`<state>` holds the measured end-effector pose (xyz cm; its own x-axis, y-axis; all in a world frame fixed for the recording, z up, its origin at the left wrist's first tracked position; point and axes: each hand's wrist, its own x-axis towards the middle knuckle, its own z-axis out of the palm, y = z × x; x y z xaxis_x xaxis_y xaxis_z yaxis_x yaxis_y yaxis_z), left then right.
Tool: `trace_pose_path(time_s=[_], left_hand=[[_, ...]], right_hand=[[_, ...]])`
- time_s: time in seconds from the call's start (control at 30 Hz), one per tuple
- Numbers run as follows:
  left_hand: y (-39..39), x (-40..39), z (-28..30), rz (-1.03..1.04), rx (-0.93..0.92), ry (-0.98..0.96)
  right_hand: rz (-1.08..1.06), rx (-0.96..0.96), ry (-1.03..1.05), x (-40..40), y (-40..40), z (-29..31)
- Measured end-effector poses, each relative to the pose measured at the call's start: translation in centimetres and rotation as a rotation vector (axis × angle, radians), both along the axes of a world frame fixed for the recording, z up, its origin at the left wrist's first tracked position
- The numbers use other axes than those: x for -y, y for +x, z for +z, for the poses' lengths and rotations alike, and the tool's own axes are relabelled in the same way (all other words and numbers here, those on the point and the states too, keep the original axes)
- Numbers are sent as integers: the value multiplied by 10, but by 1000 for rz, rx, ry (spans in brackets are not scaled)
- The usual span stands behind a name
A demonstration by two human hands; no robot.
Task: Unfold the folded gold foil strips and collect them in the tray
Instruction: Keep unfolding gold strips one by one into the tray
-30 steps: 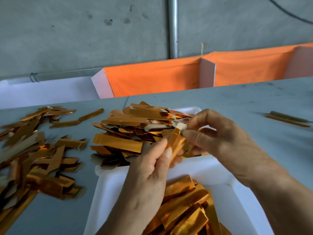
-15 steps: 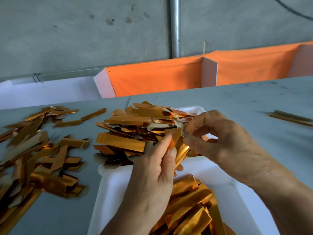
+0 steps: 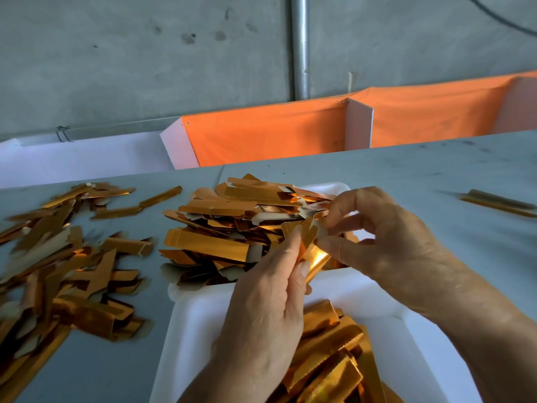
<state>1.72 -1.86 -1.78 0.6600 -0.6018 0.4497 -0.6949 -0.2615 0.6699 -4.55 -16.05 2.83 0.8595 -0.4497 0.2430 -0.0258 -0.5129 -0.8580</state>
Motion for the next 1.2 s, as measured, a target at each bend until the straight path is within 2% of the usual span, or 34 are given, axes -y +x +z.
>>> trace_pose_path(time_s=[0.1,0.23,0.53,0.63,0.8,0.93,0.97,1.2], left_hand=[[0,1,1,-3,-12,0],[0,0,-1,15,2,4],[4,1,-5,163,-25,29],[4,1,-5,167,-29,27],[3,2,-4,142,-12,30],[-1,2,0,39,11,42],[-2,2,0,30,19,48],[-1,1,0,23,27,70]], right_hand=[[35,-58,-86,0,-1,-1],[50,-95,-75,1,-1,-2],[49,-82,-447,-9,-1,-1],[25,-79,-483,-12,-1,1],[17,-150,-339,-10,0,0],[93,-254,132,-3,0,1],[117,-260,195,-1,-1,1],[166,-279,212,5,0,-2]])
